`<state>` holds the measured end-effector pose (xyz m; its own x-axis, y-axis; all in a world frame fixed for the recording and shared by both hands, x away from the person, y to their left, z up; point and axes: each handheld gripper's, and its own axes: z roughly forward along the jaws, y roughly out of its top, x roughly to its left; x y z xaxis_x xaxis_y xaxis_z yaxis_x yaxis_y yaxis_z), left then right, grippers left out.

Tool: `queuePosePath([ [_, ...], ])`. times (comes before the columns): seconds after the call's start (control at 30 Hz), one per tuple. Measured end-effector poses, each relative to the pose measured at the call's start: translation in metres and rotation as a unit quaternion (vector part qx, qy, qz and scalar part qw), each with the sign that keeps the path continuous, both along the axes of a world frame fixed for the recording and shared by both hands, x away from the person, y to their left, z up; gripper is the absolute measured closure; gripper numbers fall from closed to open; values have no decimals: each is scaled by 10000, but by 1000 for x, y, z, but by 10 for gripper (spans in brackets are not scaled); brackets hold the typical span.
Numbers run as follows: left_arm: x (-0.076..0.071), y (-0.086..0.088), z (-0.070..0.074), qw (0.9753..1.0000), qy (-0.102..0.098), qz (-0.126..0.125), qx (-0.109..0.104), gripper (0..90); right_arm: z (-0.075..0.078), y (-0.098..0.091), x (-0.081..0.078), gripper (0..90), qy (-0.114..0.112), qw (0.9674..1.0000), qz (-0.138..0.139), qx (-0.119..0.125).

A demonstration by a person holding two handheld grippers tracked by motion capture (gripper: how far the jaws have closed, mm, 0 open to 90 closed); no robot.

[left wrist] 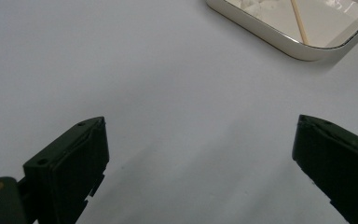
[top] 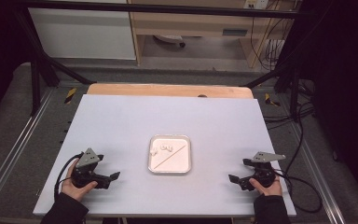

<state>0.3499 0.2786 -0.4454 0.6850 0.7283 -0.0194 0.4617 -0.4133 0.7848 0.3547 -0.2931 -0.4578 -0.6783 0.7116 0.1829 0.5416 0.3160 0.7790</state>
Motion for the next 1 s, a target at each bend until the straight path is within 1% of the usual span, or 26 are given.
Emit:
queuePosePath([
  [0.47,1,-2,2,10000,8,3,12,40,1,0,-1,8,-25,10000,-4,22],
  [0.67,2,-6,5,10000,36,-1,26,40,1,0,-1,8,-20,10000,-3,29],
  [0.87,5,-13,8,9999,97,-3,110,40,1,1,-1,8,-20,10000,-5,27],
  [0.93,6,-16,10,9998,104,5,143,40,1,1,-1,8,-7,10000,2,-8],
  [1.0,7,-17,11,9998,121,21,135,40,0,2,-1,8,2,10000,5,-12],
])
